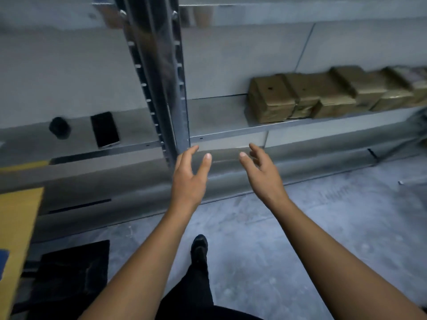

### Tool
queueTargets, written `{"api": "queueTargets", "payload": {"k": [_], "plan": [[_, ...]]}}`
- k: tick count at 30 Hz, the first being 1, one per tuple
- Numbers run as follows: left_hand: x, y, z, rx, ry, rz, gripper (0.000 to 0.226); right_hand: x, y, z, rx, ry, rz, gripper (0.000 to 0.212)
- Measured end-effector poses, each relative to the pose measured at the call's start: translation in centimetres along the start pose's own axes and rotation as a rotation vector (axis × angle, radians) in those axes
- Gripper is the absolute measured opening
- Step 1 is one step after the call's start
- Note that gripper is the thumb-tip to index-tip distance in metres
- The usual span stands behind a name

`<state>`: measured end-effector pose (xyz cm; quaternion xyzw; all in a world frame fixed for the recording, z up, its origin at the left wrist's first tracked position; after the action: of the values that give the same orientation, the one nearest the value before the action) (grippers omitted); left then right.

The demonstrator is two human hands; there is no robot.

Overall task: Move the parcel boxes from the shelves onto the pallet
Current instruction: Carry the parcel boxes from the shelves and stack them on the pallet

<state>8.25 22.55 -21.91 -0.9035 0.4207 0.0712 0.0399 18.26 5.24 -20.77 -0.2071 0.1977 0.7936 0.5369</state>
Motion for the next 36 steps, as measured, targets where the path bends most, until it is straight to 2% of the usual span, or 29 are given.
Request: {"api": "queueTargets", "payload": {"k": [3,11,21,29,36], "plan": [[4.3,-4.5,0.0,-0.011,0.001,0.101,0.055,-2.1,-4.0,-1.1,0.053,0.018,-0.065,0.063],[13.4,-15.1,-1.4,0.017,-0.034,0.248,0.045,-7.1,-13.2,-2.6,0.169,0.030,-0.202,0.065],[24.5,-22.0,-0.4,0.004,-0.159,0.332,0.054,-11.5,-21.4,-7.2,0.230,0.022,-0.225,0.070],[31.2,-24.8,1.4,-0.101,-0.262,0.257,0.061,-14.0,-27.5,-12.0,0.226,-0.012,-0.107,0.067],[32.2,-24.1,2.2,-0.117,-0.185,0.101,0.053,-13.1,-29.8,-13.1,0.158,-0.022,0.027,0.066]]}}
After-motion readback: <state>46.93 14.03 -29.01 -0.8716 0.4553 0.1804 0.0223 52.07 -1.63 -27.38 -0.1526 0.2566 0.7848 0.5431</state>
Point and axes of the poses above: each hand's wrist, its own y-axis away from the middle knuckle, its own x-axis out of the palm, z = x × y, the point moved 4 cm from there along -y, towards the middle knuckle, and after that the axes turned 8 degrees about y, right-handed, at the moved point
